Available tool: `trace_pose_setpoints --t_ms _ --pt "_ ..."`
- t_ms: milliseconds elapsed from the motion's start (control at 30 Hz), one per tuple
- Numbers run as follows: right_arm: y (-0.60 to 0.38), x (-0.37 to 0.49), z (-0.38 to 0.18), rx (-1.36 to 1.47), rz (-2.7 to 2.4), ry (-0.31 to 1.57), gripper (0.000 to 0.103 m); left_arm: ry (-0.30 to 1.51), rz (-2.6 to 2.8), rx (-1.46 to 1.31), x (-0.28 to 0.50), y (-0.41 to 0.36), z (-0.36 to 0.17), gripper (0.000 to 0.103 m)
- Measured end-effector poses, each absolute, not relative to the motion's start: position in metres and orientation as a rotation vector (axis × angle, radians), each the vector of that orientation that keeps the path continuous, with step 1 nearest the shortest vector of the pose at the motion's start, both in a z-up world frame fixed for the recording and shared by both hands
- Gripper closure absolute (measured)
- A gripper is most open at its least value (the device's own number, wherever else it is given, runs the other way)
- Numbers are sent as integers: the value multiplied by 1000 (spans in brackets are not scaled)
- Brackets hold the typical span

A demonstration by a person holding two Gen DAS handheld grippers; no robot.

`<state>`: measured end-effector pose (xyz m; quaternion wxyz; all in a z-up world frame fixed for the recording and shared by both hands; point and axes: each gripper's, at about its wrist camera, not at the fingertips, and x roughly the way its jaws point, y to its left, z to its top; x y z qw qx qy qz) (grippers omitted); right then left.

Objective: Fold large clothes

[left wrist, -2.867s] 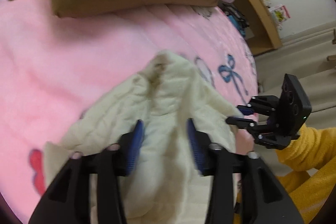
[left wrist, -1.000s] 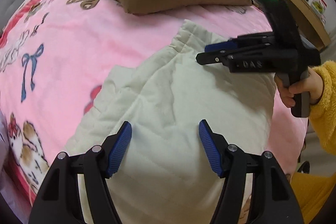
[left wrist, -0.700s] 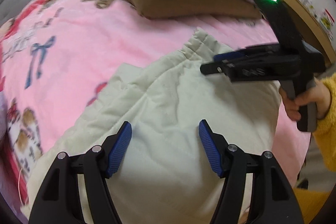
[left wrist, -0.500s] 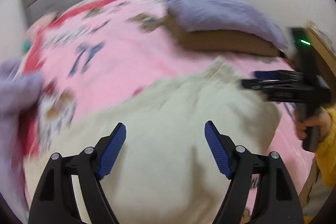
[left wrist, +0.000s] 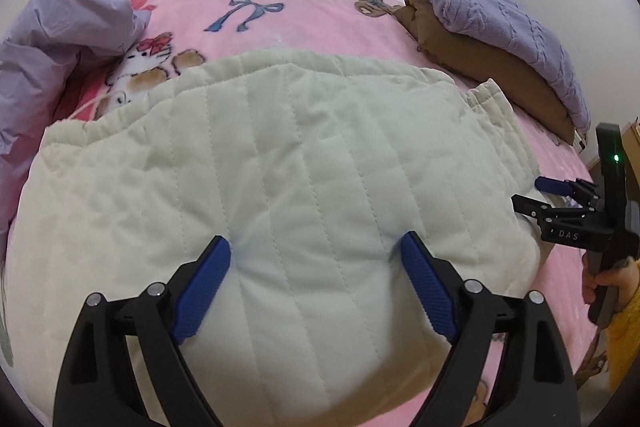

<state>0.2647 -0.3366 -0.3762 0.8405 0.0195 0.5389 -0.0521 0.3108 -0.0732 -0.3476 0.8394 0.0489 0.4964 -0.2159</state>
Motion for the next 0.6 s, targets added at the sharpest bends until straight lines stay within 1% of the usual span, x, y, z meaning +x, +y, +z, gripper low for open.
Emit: trace_pose_setpoints --t_ms 233,267,300,367,400,433,467,500,600 --pt "-336 273 -375 46 -127 1185 24 1009 -395 64 296 -57 -333 16" --pt "-336 276 -375 45 -133 1195 23 999 -362 61 291 -50 -327 16" --pt "-336 279 -375 44 -139 1202 19 989 -342 58 288 -44 -323 16" --pt "-336 284 -377 47 -157 1216 15 934 -250 49 281 -16 -305 15" --pt "-336 285 -378 50 -162 1220 12 896 -190 50 279 2 -296 12" --pt "-336 287 -378 52 -168 1221 9 866 -138 55 279 14 -291 7" --pt "-335 289 -380 43 -185 1216 8 841 -71 68 281 31 -287 7" --pt "-335 291 -381 43 -181 1216 8 846 -28 81 287 51 -284 6" --pt "-337 291 -383 52 -176 1203 8 953 -41 50 309 101 -291 6"
